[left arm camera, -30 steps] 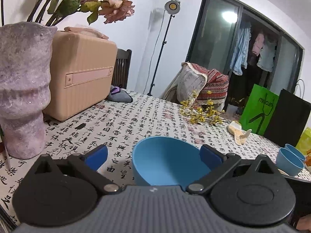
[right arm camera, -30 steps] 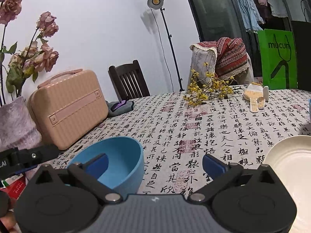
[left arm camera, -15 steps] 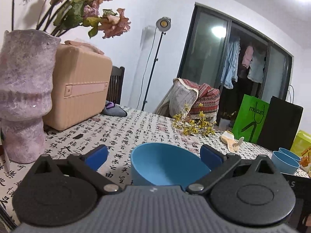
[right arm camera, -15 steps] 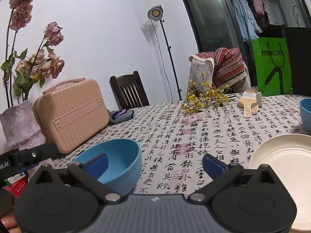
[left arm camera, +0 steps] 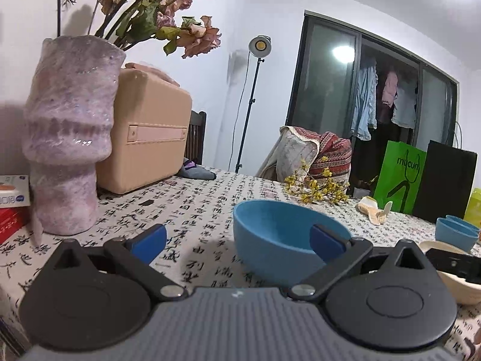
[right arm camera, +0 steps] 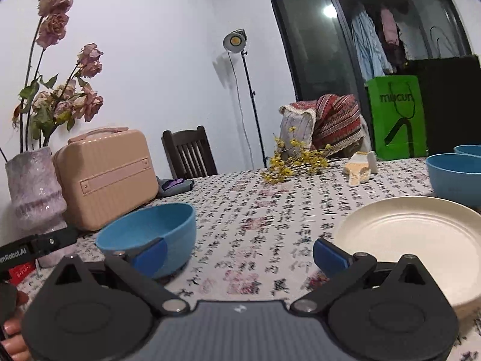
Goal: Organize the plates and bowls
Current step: 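Pull both open tools back from the released blue bowl, then turn both open tools toward the two blue bowls beside the yellow box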
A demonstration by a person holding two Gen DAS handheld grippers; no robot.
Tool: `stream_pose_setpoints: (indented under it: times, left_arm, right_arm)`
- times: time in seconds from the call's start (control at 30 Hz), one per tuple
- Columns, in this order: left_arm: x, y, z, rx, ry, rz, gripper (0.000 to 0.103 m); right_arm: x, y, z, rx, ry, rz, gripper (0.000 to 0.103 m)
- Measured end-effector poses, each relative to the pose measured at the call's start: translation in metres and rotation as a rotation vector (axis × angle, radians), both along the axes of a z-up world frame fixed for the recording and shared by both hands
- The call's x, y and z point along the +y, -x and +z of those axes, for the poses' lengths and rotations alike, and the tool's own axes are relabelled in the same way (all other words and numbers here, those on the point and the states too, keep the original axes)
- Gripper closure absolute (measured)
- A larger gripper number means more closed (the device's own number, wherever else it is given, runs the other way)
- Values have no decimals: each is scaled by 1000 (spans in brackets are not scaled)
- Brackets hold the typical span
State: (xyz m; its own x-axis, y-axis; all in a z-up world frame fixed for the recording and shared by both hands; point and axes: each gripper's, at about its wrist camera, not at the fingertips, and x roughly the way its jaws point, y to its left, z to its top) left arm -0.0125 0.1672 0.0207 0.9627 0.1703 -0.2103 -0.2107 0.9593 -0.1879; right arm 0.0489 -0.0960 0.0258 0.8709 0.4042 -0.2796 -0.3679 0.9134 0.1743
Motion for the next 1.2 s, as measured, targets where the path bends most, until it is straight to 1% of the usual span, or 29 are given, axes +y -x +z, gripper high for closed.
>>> stream_pose_setpoints:
  times: [0.1, 0.2, 0.57, 0.83, 1.0, 1.2]
  left_arm:
    - [-6, 4, -5, 8, -31, 2, 0]
    - [-12, 6, -8, 16, -59, -1, 0]
    - [-26, 14, 0, -5, -75, -21, 0]
    - [-45, 22, 4, -29, -56, -60, 0]
    - [-58, 25, 8, -40, -65, -96, 0]
    - [-69, 28, 11, -49, -83, -111, 0]
  right_arm:
    - [-5, 11, -7, -22, 22, -17, 0]
    - [-10, 15, -11, -15, 28, -27, 0]
    - [-21, 27, -11, -25, -2, -48, 0]
    - [-36, 44, -9, -41, -12, -59, 0]
    - [-48, 54, -5, -60, -27, -81, 0]
    - [-62, 63, -3, -67, -43, -111, 0]
